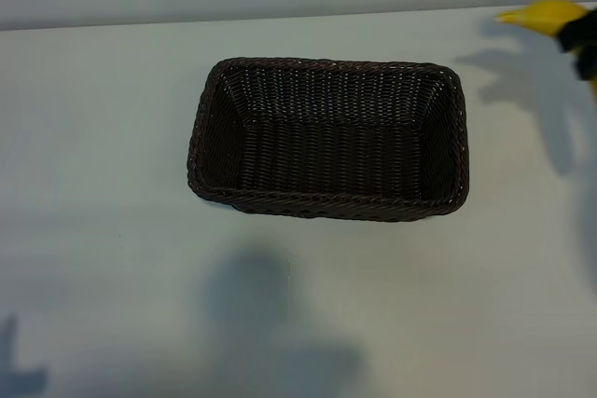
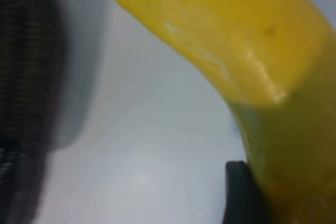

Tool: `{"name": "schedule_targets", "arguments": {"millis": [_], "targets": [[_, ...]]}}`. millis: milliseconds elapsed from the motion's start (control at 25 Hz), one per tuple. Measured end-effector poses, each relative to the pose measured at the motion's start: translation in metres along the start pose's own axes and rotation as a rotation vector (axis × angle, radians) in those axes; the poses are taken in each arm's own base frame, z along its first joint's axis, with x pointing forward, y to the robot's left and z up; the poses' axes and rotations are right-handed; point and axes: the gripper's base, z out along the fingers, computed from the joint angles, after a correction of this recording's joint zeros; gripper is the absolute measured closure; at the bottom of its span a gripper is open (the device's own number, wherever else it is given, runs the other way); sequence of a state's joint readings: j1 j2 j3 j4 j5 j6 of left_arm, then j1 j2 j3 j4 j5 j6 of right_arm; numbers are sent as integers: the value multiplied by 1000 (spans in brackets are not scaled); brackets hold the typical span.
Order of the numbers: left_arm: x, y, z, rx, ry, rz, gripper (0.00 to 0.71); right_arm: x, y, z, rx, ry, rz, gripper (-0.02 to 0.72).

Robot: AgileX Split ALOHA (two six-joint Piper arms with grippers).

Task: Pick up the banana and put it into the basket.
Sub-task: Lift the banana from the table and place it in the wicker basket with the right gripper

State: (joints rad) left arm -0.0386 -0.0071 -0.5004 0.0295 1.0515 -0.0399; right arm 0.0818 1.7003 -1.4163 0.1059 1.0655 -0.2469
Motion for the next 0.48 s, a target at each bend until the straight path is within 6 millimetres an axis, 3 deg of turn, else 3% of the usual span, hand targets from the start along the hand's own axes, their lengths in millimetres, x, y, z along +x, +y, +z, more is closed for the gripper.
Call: {"name": "schedule_targets", "arguments": {"millis": [200, 480], "targets": [[0, 0, 0, 0, 0, 0, 169, -15, 73, -5, -58, -62, -234, 284], [0, 0, 0, 0, 0, 0, 169, -18, 165, -1, -117, -220, -669, 284]]}}
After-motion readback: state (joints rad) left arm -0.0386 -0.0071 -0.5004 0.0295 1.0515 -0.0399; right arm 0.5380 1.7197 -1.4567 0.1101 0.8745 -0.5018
